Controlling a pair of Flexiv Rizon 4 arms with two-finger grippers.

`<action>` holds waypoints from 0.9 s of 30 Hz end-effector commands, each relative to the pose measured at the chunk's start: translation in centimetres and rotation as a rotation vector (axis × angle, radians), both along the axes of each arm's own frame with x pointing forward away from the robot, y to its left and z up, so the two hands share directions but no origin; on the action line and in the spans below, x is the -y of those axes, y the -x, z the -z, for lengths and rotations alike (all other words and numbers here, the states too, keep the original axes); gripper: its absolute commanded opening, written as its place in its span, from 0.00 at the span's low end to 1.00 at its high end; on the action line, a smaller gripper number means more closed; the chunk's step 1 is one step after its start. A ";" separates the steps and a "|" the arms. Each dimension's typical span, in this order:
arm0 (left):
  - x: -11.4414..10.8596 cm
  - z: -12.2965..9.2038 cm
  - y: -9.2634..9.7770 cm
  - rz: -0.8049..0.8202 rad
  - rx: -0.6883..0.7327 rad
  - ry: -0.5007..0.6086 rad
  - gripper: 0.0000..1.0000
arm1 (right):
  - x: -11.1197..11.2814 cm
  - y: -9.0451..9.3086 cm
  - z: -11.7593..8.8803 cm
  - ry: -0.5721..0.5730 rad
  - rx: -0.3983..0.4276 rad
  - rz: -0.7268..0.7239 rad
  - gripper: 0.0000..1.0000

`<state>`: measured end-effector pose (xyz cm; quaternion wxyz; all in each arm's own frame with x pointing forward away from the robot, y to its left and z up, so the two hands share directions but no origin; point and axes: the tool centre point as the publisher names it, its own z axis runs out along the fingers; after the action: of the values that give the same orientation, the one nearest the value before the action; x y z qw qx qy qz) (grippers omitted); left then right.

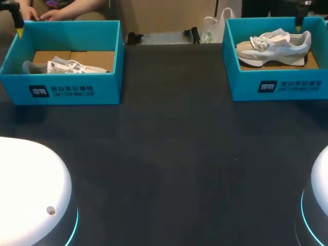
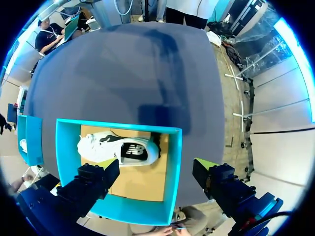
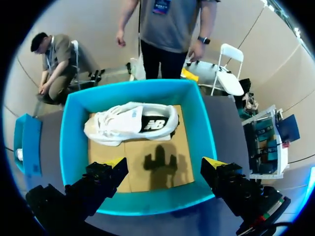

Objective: Take the shoe out of the shoebox, open the shoe tongue, remove and reinsert the insole, then place the shoe into the shoebox

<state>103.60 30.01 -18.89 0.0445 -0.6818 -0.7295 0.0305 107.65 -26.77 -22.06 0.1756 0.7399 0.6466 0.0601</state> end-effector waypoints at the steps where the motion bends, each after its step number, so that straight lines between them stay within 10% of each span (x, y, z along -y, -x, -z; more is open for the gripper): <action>1: 0.0 -0.1 0.0 0.000 0.000 -0.002 1.00 | 0.4 -3.6 0.5 0.022 -0.087 0.011 1.00; 27: 0.0 -0.1 0.0 0.000 0.000 -0.002 1.00 | 4.0 -7.9 6.2 -0.009 -0.213 0.128 0.75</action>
<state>103.59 30.01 -18.89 0.0445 -0.6819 -0.7295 0.0304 114.38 -30.54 -27.39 0.1258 0.7792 0.6140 -0.0092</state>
